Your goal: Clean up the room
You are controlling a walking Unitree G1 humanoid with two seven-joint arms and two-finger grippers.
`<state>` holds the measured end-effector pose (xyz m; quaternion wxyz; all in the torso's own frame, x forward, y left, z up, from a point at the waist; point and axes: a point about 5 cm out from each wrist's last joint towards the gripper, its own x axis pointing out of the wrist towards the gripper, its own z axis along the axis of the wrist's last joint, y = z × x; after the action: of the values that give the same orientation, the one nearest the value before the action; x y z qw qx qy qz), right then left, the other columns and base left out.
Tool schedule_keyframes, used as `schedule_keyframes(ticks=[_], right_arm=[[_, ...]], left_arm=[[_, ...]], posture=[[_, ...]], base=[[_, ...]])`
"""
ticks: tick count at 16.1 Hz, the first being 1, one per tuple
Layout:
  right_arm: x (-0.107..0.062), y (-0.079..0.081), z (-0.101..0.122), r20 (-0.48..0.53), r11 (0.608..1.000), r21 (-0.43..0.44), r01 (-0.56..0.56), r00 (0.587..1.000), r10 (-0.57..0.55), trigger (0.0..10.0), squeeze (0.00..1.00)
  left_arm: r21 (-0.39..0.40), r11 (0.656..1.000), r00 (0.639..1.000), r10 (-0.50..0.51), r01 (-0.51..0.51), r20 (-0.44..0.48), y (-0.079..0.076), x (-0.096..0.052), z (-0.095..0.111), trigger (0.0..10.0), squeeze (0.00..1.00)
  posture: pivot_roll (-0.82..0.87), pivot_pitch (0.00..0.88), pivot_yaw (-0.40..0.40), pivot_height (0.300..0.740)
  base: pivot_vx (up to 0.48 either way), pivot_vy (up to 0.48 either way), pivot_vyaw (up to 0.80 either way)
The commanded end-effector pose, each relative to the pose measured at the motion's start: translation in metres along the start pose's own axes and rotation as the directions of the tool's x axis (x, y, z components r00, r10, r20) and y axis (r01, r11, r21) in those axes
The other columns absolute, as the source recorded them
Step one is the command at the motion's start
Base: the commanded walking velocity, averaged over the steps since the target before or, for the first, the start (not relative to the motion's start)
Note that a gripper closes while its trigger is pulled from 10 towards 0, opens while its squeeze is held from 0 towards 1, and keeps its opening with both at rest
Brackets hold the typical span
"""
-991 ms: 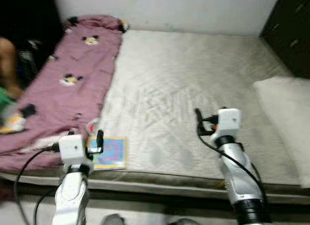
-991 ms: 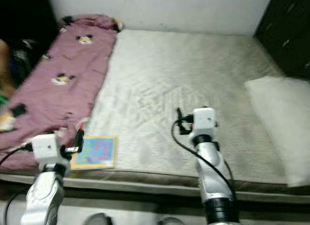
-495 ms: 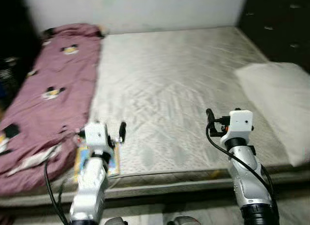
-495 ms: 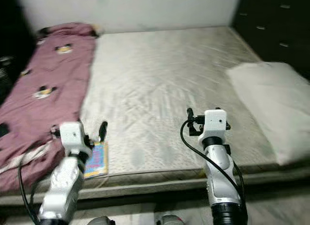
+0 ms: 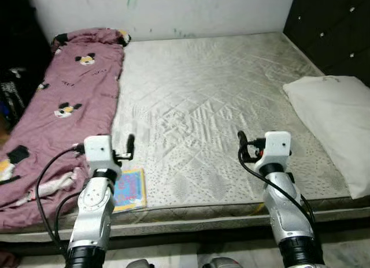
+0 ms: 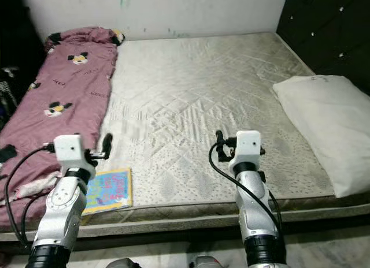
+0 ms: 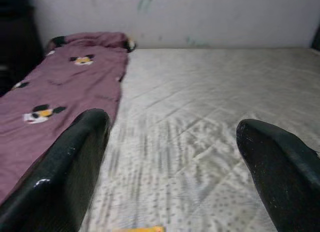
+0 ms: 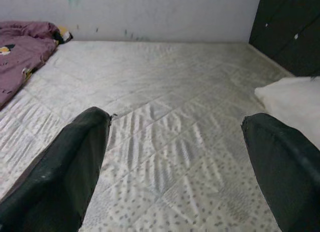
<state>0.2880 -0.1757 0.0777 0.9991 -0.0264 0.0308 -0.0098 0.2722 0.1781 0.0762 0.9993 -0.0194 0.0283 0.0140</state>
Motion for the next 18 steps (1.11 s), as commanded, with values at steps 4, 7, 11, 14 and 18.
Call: schedule_keyframes(ticks=[4,7,11,14,18], right_arm=[[0.0029,0.0071,0.004,0.013,1.0,0.016,-0.004,1.0,0.004,10.0,0.0],[0.0056,0.0046,0.0052,0.012,1.0,0.009,-0.017,1.0,0.017,10.0,0.0],[0.0069,0.0053,0.0059,0.016,1.0,-0.001,-0.023,1.0,0.023,10.0,0.0],[0.0074,0.0045,0.0061,0.015,1.0,-0.008,-0.026,1.0,0.026,10.0,0.0],[0.0078,0.0034,0.0061,0.013,0.999,-0.015,-0.029,1.0,0.029,10.0,0.0]], left_arm=[[-0.006,0.999,0.999,-0.046,0.046,-0.005,-0.0042,0.0009,0.001,10.0,0.0],[-0.036,0.999,1.0,-0.029,0.03,0.005,-0.004,0.0004,0.0031,10.0,0.0],[-0.04,0.999,1.0,-0.019,0.019,0.012,-0.0026,-0.0016,0.0037,10.0,0.0],[-0.041,0.999,1.0,-0.024,0.024,0.008,-0.0036,-0.0021,0.0033,10.0,0.0],[-0.045,0.999,1.0,-0.028,0.028,0.005,-0.0047,-0.0018,0.003,10.0,0.0]], posture=[[-0.1,0.0,0.05,0.74],[-0.09,0.0,0.023,0.74],[-0.08,0.0,0.018,0.74],[-0.09,0.0,0.02,0.74],[-0.09,0.0,0.019,0.74]], base=[[0.0,0.233,0.0],[0.0,0.384,0.0],[0.0,0.397,0.0],[0.0,0.401,0.0],[0.0,0.382,0.0]])
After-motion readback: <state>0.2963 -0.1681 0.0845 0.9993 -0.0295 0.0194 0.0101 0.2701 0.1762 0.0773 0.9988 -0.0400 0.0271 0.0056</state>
